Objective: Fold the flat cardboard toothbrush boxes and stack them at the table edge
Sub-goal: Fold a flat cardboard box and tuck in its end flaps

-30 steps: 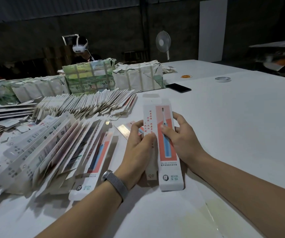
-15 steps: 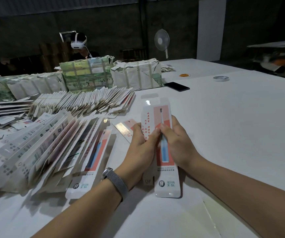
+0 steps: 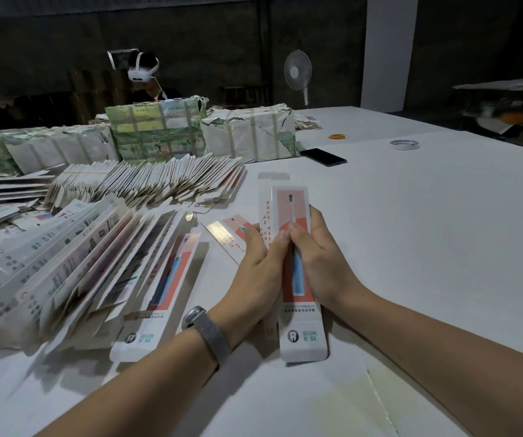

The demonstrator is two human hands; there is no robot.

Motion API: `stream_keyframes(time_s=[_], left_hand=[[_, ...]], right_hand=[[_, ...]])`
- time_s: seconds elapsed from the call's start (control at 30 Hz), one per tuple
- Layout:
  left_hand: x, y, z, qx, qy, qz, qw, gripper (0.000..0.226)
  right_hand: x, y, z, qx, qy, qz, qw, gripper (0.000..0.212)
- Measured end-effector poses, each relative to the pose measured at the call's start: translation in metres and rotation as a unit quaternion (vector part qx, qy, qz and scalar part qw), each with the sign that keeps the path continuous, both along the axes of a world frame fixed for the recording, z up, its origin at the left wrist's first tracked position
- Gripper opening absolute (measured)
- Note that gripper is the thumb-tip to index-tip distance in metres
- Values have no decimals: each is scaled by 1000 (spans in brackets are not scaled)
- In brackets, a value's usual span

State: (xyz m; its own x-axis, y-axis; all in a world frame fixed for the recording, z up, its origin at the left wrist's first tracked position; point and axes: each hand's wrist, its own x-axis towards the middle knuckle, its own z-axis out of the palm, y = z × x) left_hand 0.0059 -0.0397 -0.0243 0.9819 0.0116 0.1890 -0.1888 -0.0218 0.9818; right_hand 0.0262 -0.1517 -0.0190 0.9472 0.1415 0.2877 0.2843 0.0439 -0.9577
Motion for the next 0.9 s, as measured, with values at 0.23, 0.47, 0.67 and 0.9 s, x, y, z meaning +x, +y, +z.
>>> stream_keyframes(time_s=[0.23, 0.47, 0.67, 0.9], left_hand=[[-1, -1, 1, 10, -3, 3, 1000, 54], [4, 0, -1, -28, 3, -7, 1000, 45], [5, 1, -2, -33, -13, -17, 999, 45], [7, 9, -2, -36, 14, -29, 999, 45]], right_hand=[[0, 1, 2, 0, -13, 39, 999, 49], [2, 1, 4, 30, -6, 77, 997, 36], [2, -3, 6, 90, 23, 70, 993, 33], [2, -6, 7, 63, 22, 65, 996, 32]])
